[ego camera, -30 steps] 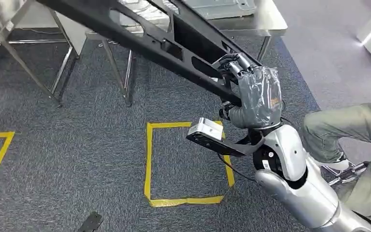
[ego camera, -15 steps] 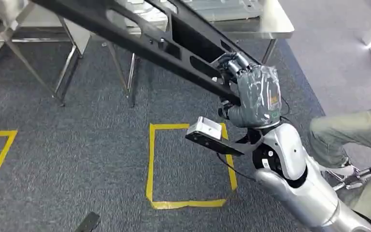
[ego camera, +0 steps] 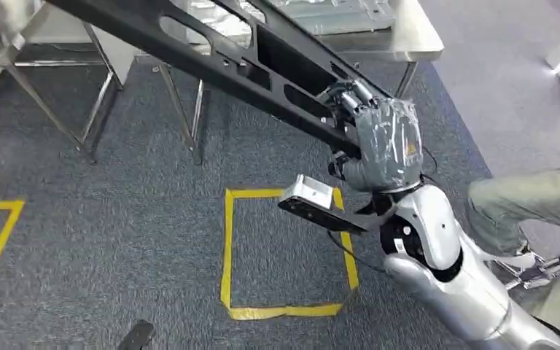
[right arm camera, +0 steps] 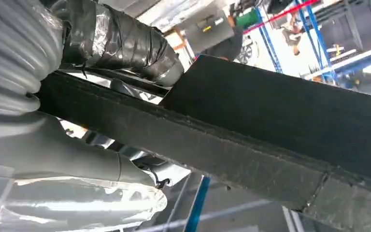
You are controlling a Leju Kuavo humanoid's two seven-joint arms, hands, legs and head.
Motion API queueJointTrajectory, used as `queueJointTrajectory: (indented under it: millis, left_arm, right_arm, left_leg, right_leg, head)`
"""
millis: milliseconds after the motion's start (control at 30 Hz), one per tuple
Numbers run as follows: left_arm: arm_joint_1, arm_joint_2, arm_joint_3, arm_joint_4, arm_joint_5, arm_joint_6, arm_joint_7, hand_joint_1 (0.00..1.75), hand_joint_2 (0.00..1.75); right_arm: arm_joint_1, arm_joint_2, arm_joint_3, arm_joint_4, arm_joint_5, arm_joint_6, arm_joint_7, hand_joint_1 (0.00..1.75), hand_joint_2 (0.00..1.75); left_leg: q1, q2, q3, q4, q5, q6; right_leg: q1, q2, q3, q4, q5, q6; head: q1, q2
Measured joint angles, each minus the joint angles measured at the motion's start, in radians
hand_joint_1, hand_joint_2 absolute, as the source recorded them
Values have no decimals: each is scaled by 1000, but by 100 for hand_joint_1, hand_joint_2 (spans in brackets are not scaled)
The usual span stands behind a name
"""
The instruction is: Take the parts from the cabinet and place them on the table.
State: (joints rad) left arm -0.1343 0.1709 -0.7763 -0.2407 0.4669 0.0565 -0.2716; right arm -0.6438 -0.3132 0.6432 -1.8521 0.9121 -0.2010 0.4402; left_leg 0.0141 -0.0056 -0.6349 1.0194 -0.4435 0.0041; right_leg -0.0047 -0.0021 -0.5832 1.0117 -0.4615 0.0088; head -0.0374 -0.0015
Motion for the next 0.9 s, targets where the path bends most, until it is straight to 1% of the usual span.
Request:
queueJointTrajectory:
  millis: [33,67,100,133,167,200,233,267,300,333,367,400,433,467,500,533,567,600,633,667,700,733,767,800,833,867,900]
  left_arm:
    - [2,0,0,0,0,-2,0,0,175]
    - [3,0,0,0,0,-2,0,0,175]
    - [3,0,0,0,0,-2,0,0,175]
    - [2,0,0,0,0,-2,0,0,175]
    - [1,0,0,0,0,-3,0,0,175]
    - [2,0,0,0,0,-3,0,0,175]
    - [2,0,0,0,0,-3,0,0,175]
    - [2,0,0,0,0,-3,0,0,175]
    - [3,0,0,0,0,-3,0,0,175]
    - [4,0,0,0,0,-3,0,0,175]
    - [4,0,0,0,0,-3,0,0,175]
    - [4,0,0,0,0,-4,0,0,175]
    - [5,0,0,0,0,-5,0,0,175]
    - [0,0,0,0,0,-5,0,0,175]
    - [0,0,0,0,0,-5,0,0,175]
    - [1,0,0,0,0,-5,0,0,175]
    - [0,0,0,0,0,-5,0,0,175]
    - [2,1,0,0,0,-6,0,0,175]
    - [2,0,0,0,0,-7,-1,0,175]
    - [0,0,0,0,0,-8,-2,0,175]
    - [-1,0,0,0,1,-9,-2,0,175]
    - [0,0,0,0,2,-10,-2,0,175]
    - [3,0,0,0,3,-10,-1,0,175]
    - [6,0,0,0,3,-12,-1,0,175]
    - [8,0,0,0,3,-12,-1,0,175]
    - [9,0,0,0,3,-12,-1,0,175]
    - [8,0,0,0,3,-13,-2,0,175]
  right_arm:
    - [0,0,0,0,0,0,0,175,175]
    - [0,0,0,0,0,1,0,175,175]
    - [0,0,0,0,0,2,0,175,175]
    - [-1,0,0,1,0,2,0,175,175]
    - [-1,0,0,1,0,2,0,175,175]
    - [1,0,0,1,0,2,0,175,175]
    - [5,0,0,2,0,2,0,175,175]
    - [6,0,0,3,0,2,0,175,175]
    - [6,0,0,4,0,2,0,175,175]
    - [6,0,0,5,0,2,0,175,175]
    - [5,0,0,5,0,2,0,175,175]
    - [5,0,0,5,0,2,0,175,175]
    - [5,0,0,6,0,2,0,175,175]
    - [2,0,0,7,0,3,0,175,175]
    - [2,1,1,6,0,3,0,175,175]
    - [2,1,1,6,0,2,0,175,175]
    - [3,0,1,6,0,2,1,175,175]
    - [4,0,1,6,0,2,2,175,175]
    - [4,0,1,6,0,2,1,175,175]
    - [3,2,1,6,0,2,0,175,175]
    - [2,3,2,6,0,3,0,175,175]
    - [4,4,3,6,0,3,0,175,175]
    - [7,4,5,8,0,3,0,175,175]
    - [9,4,7,10,0,3,0,175,175]
    - [11,4,8,11,0,3,0,175,175]
    - [11,5,8,11,0,3,0,175,175]
    - [10,5,8,11,0,3,0,175,175]
  left_leg:
    - [-1,0,1,-1,-2,6]
    - [4,0,12,-8,0,15]
    - [2,-1,21,-9,-4,23]
    - [2,-1,26,-9,-10,31]
    - [0,0,31,-9,-13,36]
    - [-1,0,34,-8,-17,38]
    - [-3,-1,40,-7,-24,41]
    - [-4,-1,44,-6,-29,41]
    - [-4,-3,50,-4,-35,40]
    - [-4,-6,60,-3,-43,38]
    - [-4,-9,73,-1,-53,36]
    - [-4,-10,85,0,-64,31]
    - [-3,-11,86,-1,-72,26]
    - [-13,-13,83,7,-76,17]
    - [-8,-12,79,1,-75,13]
    - [-7,-12,83,-2,-77,9]
    - [-6,-11,88,-10,-79,4]
    - [-6,-10,85,-3,-90,-3]
    - [-4,-5,83,23,-94,-8]
    - [-4,-4,50,83,-119,-9]
    - [-4,-4,3,160,-144,-10]
    - [-4,-4,-53,243,-167,-11]
    - [-4,-3,-93,292,-167,-12]
    - [-4,-3,-113,297,-143,-12]
    - [-4,-3,-110,259,-97,-10]
    - [-4,-3,-86,184,-38,-7]
    - [-5,-2,-51,89,24,-1]
  right_leg:
    - [-1,-1,2,-1,-3,5]
    - [-4,-2,-1,5,-11,13]
    - [-7,0,-6,34,-23,17]
    - [-7,0,-37,97,-52,18]
    - [-6,0,-81,178,-83,19]
    - [-7,0,-114,233,-101,20]
    - [-7,0,-174,322,-121,21]
    - [-7,0,-203,351,-119,20]
    - [-7,0,-208,336,-92,18]
    - [-6,0,-189,283,-46,16]
    - [-6,0,-150,192,18,11]
    - [-5,0,-106,88,77,3]
    - [-2,2,-92,60,67,-3]
    - [2,2,-75,31,57,-4]
    - [2,4,-80,36,52,-6]
    - [5,5,-80,33,49,-10]
    - [5,6,-77,31,45,-16]
    - [-4,6,-64,19,45,-19]
    - [-4,6,-51,13,39,-25]
    - [-3,4,-42,11,33,-31]
    - [-2,3,-36,11,27,-33]
    - [0,3,-28,11,19,-34]
    - [1,3,-20,12,12,-35]
    - [2,4,-10,12,3,-36]
    - [3,6,1,13,-5,-35]
    - [4,6,15,14,-14,-34]
    - [5,6,29,14,-25,-32]
  head:
    - [2,0]
    - [0,0]
    - [3,0]
    - [6,0]
    - [7,0]
    - [8,0]
    - [7,0]
    - [8,0]
    - [7,0]
    - [8,0]
    - [8,0]
    - [8,0]
    - [8,0]
    - [8,0]
    - [8,0]
    - [7,0]
    - [7,0]
    - [6,0]
    - [3,0]
    - [3,0]
    - [2,0]
    - [2,0]
    - [2,0]
    - [2,0]
    - [2,0]
    - [2,0]
    - [2,0]
